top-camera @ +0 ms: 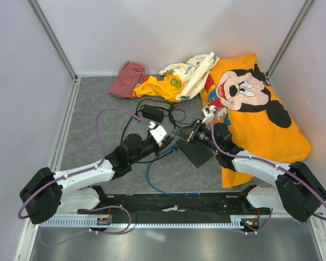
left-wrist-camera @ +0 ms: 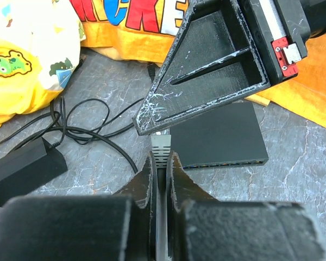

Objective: Insert the plug into the switch port

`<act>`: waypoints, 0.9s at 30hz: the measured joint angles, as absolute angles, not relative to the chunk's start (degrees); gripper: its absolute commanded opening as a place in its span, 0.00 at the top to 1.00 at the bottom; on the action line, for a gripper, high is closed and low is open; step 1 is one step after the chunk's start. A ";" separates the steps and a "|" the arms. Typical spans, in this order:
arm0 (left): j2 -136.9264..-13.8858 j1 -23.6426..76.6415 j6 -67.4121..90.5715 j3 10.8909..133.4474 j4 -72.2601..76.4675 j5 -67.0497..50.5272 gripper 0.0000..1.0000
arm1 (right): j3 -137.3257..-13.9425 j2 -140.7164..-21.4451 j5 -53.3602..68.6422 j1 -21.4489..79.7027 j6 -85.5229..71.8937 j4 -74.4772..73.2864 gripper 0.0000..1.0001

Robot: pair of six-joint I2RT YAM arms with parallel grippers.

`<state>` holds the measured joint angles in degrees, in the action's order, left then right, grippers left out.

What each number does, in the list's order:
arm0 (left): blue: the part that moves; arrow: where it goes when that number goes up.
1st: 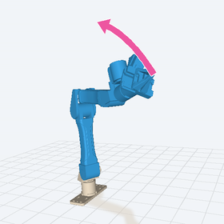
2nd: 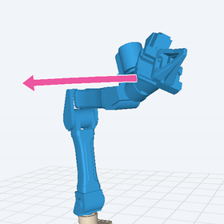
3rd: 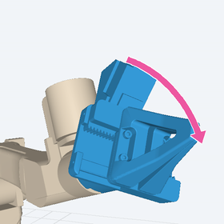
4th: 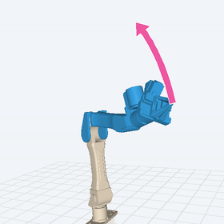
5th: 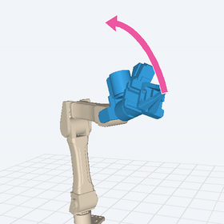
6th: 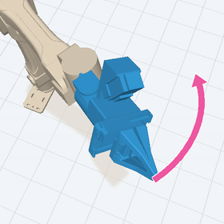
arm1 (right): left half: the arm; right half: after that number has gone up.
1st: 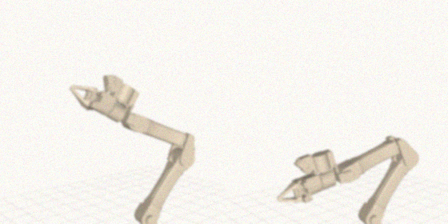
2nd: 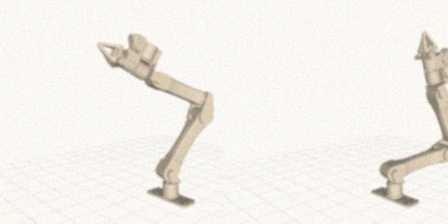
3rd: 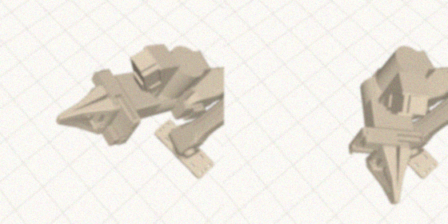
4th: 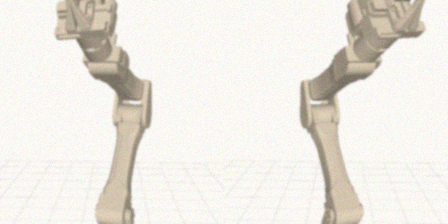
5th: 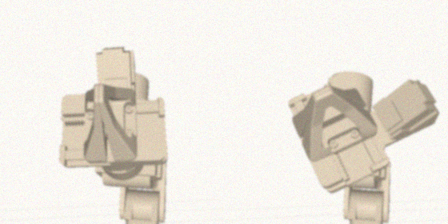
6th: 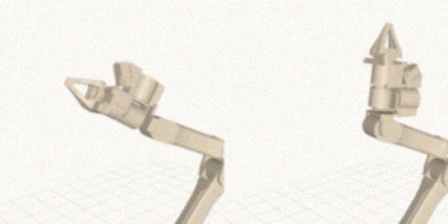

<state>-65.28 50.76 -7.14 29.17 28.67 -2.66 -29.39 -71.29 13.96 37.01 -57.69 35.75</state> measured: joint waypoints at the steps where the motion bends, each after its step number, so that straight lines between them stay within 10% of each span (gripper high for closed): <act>1: -65.28 50.76 -7.14 29.17 28.67 -2.63 0.98 | -29.39 -71.29 13.91 37.01 -57.67 35.73 0.95; 5: -65.34 50.78 -6.79 29.21 27.59 -2.46 0.98 | -29.45 -71.24 13.61 36.99 -56.40 34.52 0.55; 13: -69.60 50.87 -0.97 31.90 17.43 -2.48 0.98 | -30.96 -69.58 9.91 30.55 -45.30 21.37 0.09; 27: -83.70 56.53 6.55 39.57 5.65 -1.30 0.98 | -33.82 -78.91 4.82 21.61 -29.52 11.27 0.02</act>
<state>-83.70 56.53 6.55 39.57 5.65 -1.30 -33.82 -78.91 4.82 21.61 -29.52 11.27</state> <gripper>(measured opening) 0.047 0.982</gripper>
